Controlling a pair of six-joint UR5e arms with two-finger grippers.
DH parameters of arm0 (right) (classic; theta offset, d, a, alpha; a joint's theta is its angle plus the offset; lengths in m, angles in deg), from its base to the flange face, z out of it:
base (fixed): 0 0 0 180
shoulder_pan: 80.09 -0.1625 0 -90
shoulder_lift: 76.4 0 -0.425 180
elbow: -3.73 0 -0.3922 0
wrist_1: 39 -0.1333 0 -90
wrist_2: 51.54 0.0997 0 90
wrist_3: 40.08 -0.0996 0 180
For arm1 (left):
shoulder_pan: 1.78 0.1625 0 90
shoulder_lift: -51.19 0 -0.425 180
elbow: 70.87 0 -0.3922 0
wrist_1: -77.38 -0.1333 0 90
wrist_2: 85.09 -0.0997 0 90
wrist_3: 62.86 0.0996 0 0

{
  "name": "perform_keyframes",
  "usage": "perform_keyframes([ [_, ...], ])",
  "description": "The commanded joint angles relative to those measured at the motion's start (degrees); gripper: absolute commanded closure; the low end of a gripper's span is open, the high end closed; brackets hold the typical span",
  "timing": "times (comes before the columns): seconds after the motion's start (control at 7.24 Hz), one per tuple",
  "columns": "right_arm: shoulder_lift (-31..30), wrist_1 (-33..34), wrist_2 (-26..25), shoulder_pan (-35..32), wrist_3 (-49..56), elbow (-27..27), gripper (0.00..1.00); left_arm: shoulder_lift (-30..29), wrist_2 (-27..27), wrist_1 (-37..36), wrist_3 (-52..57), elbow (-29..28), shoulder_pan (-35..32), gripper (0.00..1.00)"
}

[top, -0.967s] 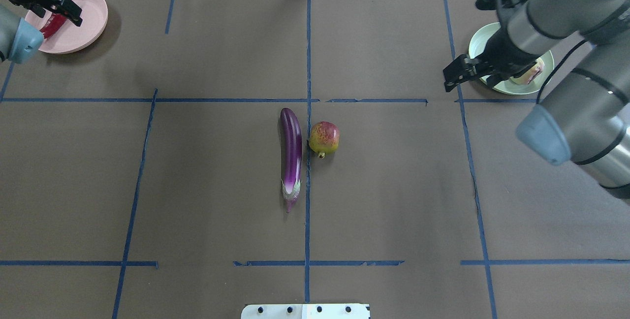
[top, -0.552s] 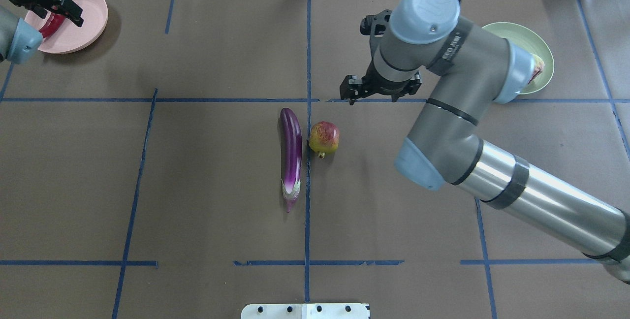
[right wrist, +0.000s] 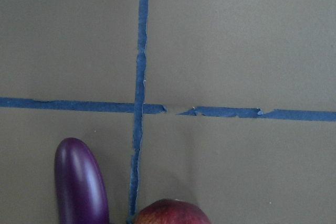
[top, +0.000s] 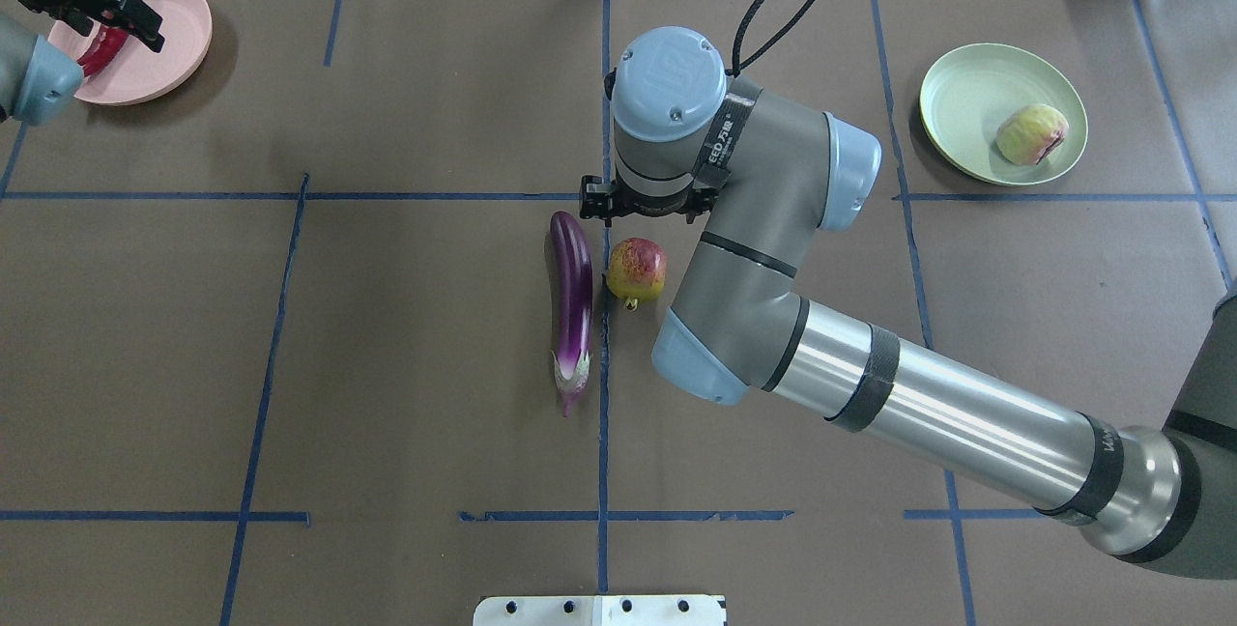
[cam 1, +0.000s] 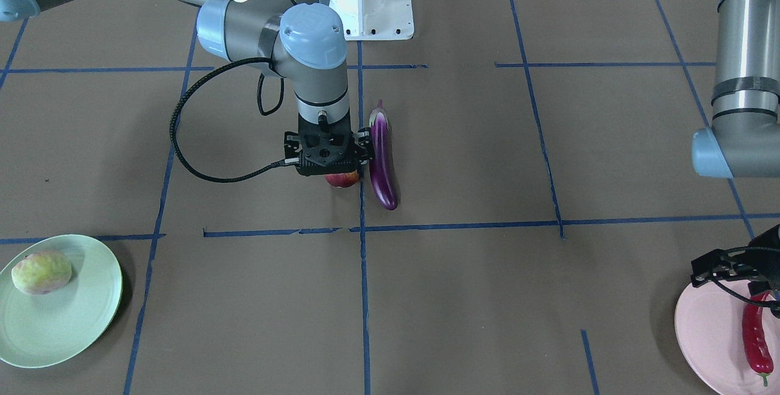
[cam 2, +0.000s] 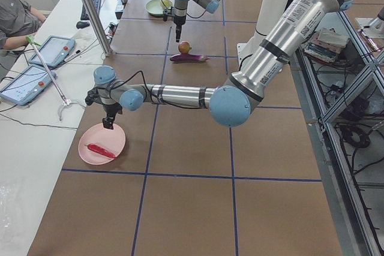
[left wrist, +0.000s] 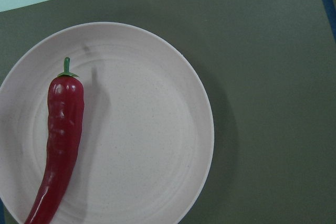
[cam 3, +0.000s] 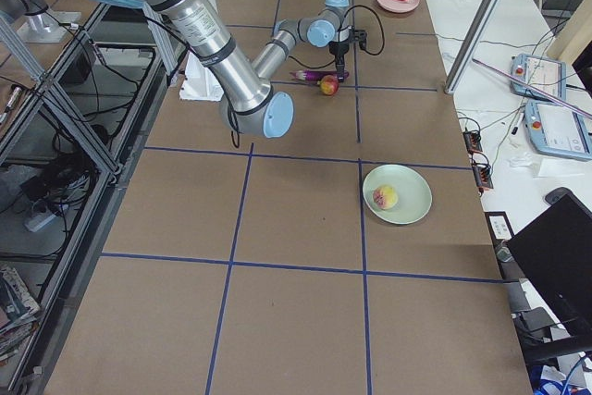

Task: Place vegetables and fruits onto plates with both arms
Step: 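Lower the right gripper onto the pomegranate and close on it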

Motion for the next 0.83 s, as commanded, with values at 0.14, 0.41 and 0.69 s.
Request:
perform_keyframes([
  [0.14, 0.8, -3.2, -1.9, 2.6, -2.1, 4.1, 0.0, 0.7, 0.0, 0.2, -1.3, 1.2, 0.2, 0.0],
  [0.41, 0.6, -3.2, -2.6, 4.3, -2.1, 6.0, 0.0, 0.9, 0.0, 0.2, -1.3, 1.5, 0.2, 0.0],
  [0.69, 0.6, -2.8, -2.7, 4.5, -2.0, 6.4, 0.16, 1.2, 0.0, 0.2, -1.3, 1.7, 0.2, 0.0],
])
